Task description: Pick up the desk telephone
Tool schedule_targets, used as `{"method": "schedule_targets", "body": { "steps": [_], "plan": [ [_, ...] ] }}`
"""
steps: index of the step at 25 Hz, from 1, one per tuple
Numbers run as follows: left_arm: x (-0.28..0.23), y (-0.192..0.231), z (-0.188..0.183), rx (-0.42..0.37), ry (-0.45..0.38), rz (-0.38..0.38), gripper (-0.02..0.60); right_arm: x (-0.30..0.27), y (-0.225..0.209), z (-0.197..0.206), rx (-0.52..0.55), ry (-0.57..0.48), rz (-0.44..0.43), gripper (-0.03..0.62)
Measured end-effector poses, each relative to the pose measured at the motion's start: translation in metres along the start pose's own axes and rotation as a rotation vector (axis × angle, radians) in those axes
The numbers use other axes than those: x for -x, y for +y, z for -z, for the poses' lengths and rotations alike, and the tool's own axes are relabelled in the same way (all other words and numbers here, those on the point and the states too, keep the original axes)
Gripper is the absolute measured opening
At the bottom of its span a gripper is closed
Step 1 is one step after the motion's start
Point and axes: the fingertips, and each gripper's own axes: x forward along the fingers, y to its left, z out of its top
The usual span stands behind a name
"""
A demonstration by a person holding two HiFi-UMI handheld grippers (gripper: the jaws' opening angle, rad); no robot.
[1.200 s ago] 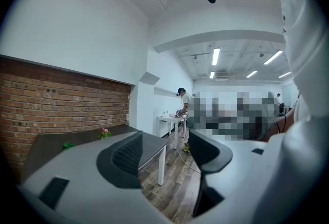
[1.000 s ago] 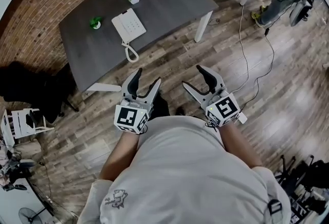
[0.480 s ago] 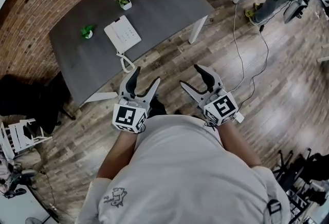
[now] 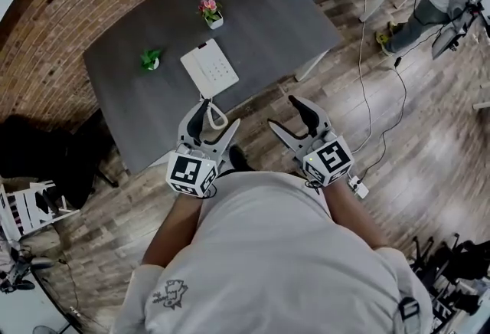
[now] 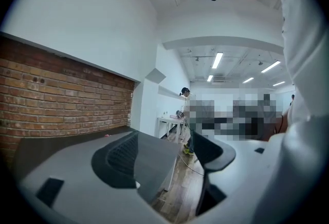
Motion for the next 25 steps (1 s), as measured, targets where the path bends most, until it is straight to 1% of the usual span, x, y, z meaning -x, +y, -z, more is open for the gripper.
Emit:
{"method": "schedule_targets", "body": {
  "steps": [6, 11, 15, 20, 25],
  "plan": [
    [0.013, 0.078, -0.003, 0.023, -0.013, -0.054, 0.356, -0.075, 0.018, -0.01, 0.023, 0.015, -0.055, 0.303],
    [0.025, 0.123, 0.006, 0.061, 0.001, -0.084, 0.36, -0.116, 0.024, -0.01, 0.021, 0.05, -0.084, 0.304],
    [0.026, 0.142, 0.019, 0.114, 0.019, -0.089, 0.364, -0.136, 0.022, -0.004, 0.014, 0.078, -0.109, 0.304],
    [0.021, 0.151, 0.029, 0.135, 0.044, -0.093, 0.367, -0.154, 0.013, 0.006, -0.012, 0.09, -0.135, 0.304],
    [0.008, 0.164, 0.032, 0.159, 0.054, -0.124, 0.367, -0.179, -0.001, 0.01, -0.01, 0.113, -0.19, 0.304]
  ]
}}
